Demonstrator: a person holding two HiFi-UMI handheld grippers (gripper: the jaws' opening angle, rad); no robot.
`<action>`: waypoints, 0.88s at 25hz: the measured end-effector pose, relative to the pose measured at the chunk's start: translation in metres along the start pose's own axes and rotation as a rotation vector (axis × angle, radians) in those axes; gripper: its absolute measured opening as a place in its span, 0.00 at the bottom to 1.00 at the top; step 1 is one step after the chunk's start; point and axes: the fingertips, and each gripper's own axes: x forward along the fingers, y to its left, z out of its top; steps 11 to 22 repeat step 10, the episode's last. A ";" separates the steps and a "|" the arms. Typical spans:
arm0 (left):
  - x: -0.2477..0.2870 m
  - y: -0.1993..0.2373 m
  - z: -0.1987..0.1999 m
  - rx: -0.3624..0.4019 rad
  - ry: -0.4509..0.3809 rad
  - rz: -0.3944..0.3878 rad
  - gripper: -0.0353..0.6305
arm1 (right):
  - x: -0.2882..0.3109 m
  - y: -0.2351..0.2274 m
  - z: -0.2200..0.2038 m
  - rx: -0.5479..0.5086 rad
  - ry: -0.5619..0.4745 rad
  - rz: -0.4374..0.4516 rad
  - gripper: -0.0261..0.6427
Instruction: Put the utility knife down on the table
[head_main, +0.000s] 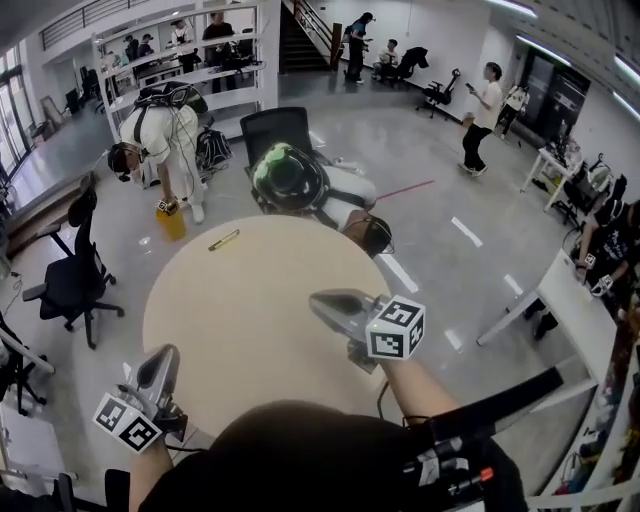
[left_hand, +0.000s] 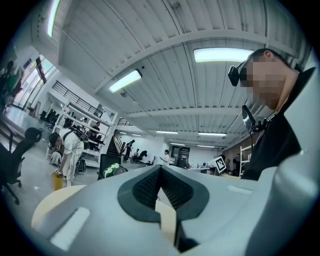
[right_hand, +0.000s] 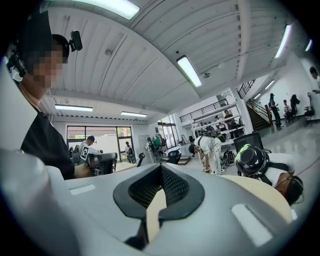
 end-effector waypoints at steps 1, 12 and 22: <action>-0.001 0.001 -0.002 -0.006 0.001 -0.008 0.05 | 0.001 0.002 0.000 -0.007 0.005 -0.006 0.06; 0.007 0.012 -0.003 -0.030 0.005 -0.042 0.05 | 0.004 0.000 0.003 -0.021 0.023 -0.040 0.06; 0.007 0.012 -0.003 -0.030 0.005 -0.042 0.05 | 0.004 0.000 0.003 -0.021 0.023 -0.040 0.06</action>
